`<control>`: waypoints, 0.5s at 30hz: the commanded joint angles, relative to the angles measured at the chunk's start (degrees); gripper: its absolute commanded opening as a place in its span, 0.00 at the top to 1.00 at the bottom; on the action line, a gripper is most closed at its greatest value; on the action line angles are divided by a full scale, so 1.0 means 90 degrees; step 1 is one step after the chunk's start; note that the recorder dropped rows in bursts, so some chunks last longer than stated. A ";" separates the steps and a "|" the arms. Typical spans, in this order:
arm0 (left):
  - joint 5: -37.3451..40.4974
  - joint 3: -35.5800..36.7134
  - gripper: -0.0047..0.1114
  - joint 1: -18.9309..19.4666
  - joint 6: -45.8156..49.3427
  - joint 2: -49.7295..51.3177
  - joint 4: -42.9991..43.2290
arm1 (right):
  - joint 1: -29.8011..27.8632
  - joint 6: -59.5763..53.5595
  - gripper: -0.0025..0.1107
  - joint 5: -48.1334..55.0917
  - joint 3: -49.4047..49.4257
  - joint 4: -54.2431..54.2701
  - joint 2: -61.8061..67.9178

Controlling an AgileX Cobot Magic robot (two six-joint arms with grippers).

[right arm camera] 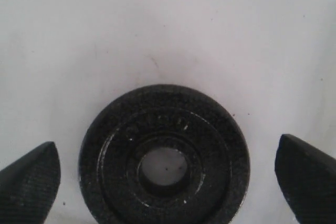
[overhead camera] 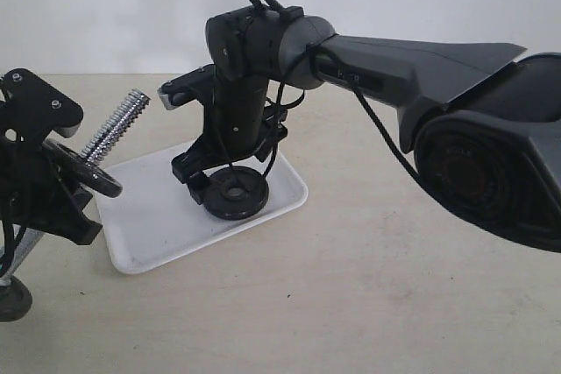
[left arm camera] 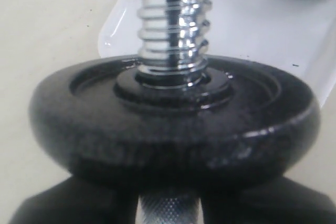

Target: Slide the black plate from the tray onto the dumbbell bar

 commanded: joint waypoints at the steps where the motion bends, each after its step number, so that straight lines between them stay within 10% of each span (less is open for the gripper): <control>1: -0.3168 -0.0205 0.92 0.0115 0.0093 -0.0253 0.0264 | -0.0031 -0.0049 0.05 0.0043 -0.0016 0.0023 -0.0069; 15: -0.3209 -0.0205 0.92 0.0112 0.0093 -0.0253 0.0264 | -0.0031 -0.0026 0.05 0.0370 -0.0016 -0.0005 0.0112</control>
